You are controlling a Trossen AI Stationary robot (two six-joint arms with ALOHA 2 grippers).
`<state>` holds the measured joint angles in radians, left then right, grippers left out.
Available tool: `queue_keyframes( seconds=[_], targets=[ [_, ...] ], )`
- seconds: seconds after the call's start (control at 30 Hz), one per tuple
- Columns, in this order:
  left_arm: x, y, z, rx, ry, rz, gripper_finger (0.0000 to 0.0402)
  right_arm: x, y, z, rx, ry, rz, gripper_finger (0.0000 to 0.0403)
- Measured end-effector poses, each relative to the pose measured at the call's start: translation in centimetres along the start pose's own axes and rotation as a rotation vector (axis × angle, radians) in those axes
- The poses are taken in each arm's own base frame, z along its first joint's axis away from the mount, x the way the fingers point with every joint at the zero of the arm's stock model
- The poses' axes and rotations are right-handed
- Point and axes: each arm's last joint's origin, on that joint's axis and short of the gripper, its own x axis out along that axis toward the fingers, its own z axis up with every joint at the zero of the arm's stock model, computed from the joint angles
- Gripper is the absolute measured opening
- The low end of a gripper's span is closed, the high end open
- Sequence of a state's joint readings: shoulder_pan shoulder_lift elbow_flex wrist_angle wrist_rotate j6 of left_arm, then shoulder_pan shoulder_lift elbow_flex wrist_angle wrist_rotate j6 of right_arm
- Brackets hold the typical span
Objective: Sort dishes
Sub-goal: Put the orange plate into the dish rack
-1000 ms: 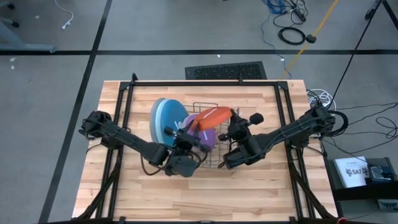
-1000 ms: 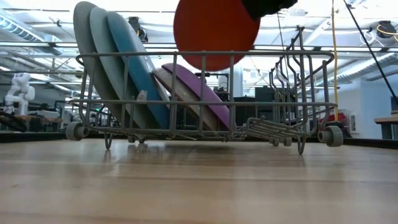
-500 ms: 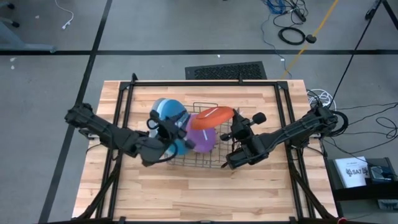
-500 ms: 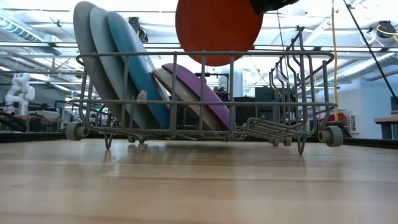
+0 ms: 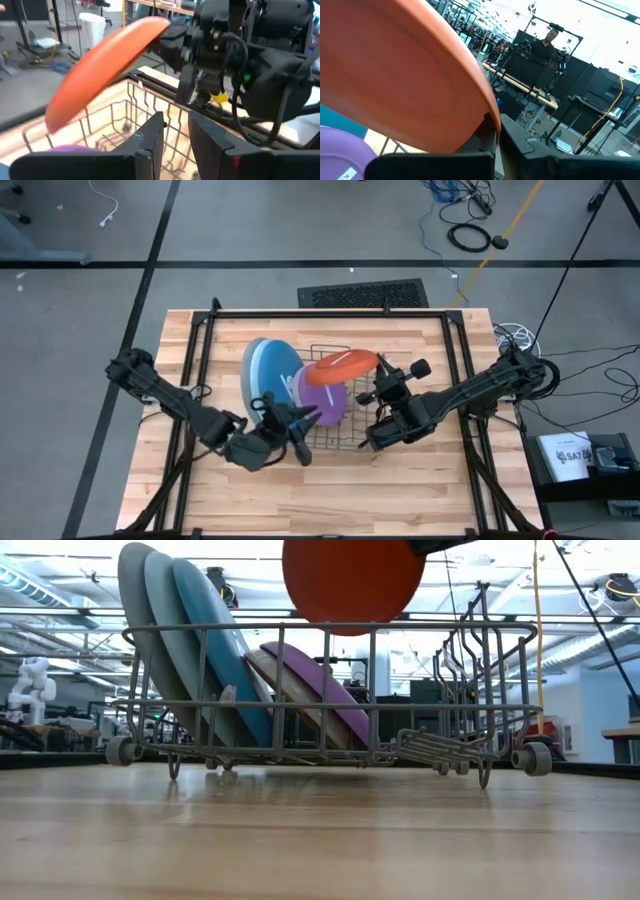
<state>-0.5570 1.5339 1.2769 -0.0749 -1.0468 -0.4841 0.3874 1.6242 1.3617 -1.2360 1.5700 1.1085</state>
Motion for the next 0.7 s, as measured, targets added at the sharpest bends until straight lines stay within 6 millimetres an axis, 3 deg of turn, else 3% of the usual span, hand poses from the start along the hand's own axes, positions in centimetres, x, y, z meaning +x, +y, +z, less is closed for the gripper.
queue_keyframes(
  seconds=[0.2, 0.33, 0.53, 0.7],
  targets=[
    [0.1, 0.8, -3.2, -0.099, 0.034, -0.047, 0.009, -0.6, -1.8, 1.0, -0.07, -0.011, 0.019, 0.0],
    [1.2, 0.9, -3.2, -0.15, 0.0, -0.125, 0.009, -1.1, -2.6, 1.5, -0.144, -0.019, 0.033, 0.0],
    [1.2, 2.1, -3.0, 0.1, -0.088, 0.131, 0.009, -2.7, -3.2, 1.8, -0.243, -0.048, 0.088, 0.0],
    [1.5, 2.5, -2.9, 0.2, -0.095, 0.205, 0.009, -3.4, -4.4, 2.6, -0.174, -0.061, 0.117, 0.0]
  ],
)
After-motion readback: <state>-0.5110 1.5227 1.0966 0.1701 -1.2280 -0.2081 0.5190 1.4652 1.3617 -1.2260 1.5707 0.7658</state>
